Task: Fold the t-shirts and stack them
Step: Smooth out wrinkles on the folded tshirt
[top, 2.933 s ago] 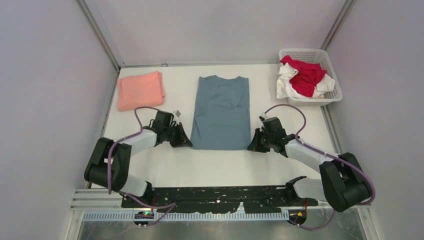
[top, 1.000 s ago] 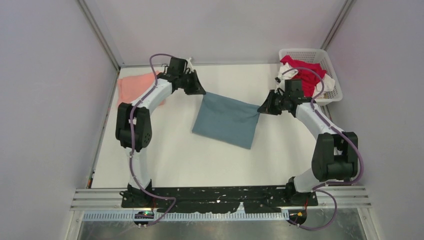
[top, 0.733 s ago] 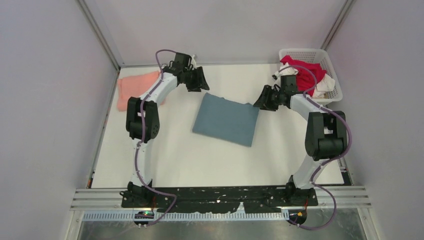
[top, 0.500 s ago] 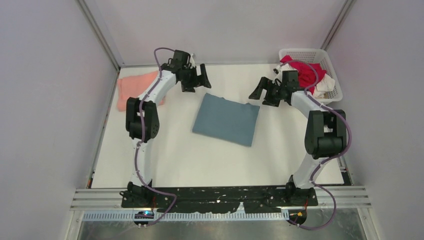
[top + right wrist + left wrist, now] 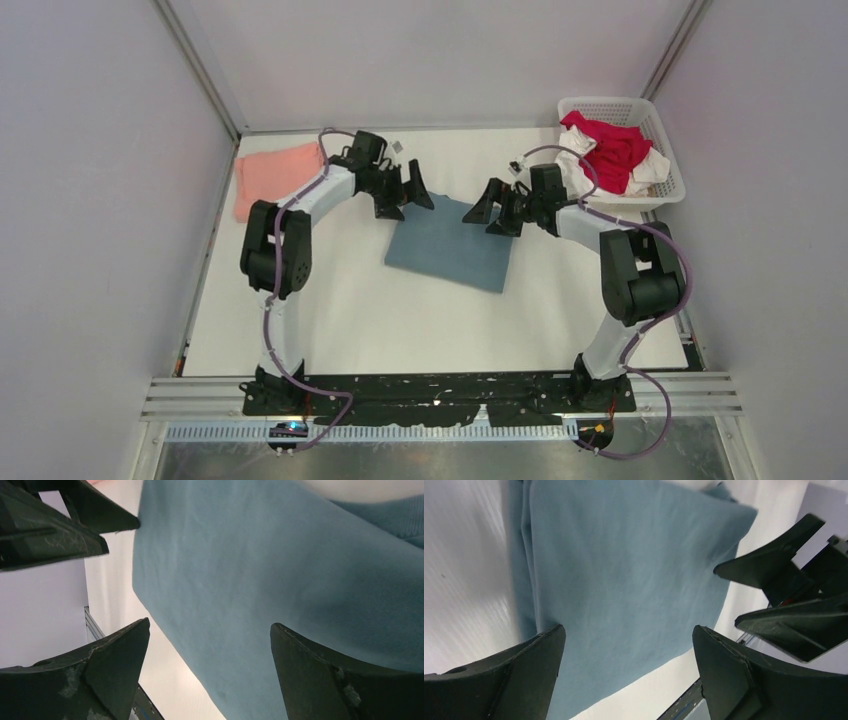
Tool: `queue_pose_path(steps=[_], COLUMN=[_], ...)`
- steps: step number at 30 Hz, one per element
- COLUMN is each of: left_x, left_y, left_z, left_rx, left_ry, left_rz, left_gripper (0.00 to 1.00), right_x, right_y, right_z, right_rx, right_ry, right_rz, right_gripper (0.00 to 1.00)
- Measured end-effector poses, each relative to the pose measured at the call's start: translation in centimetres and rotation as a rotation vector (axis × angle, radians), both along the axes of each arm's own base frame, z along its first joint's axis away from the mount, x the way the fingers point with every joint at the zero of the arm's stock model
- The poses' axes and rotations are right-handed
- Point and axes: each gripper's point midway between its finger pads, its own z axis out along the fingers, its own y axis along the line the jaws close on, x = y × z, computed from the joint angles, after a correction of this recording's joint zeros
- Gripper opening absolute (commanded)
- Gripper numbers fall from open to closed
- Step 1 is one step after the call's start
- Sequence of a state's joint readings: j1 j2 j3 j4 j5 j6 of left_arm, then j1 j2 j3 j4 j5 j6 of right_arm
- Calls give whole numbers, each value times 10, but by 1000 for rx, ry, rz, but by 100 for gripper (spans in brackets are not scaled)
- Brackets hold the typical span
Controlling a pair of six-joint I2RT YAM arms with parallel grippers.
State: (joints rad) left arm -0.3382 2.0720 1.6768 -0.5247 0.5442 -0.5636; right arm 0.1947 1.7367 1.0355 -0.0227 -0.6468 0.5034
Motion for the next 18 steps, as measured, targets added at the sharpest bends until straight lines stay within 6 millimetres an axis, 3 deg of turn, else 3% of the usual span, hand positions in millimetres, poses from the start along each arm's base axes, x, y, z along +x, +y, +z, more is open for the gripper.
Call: queue_pose_path(steps=[7,10,13,18], left_x=[-53,-64,-91,-142], left_y=[0,2,12,26], left_z=[-60,-58,-61,-63], left_rx=[45,24,19,19], left_ry=[161,145,154,168], left_rz=[-37,-43,-41,-39], left_gripper=[100,100,99,100], right_x=[-31,-36,-49,-94], right_y=[1,2,5,17], right_z=[-46,-44,-45,-46], right_rx=[-8,-1,2,-10], right_ry=[125,103,95,114], right_rz=[8,14,29,91], right_gripper=[95,95,95,95])
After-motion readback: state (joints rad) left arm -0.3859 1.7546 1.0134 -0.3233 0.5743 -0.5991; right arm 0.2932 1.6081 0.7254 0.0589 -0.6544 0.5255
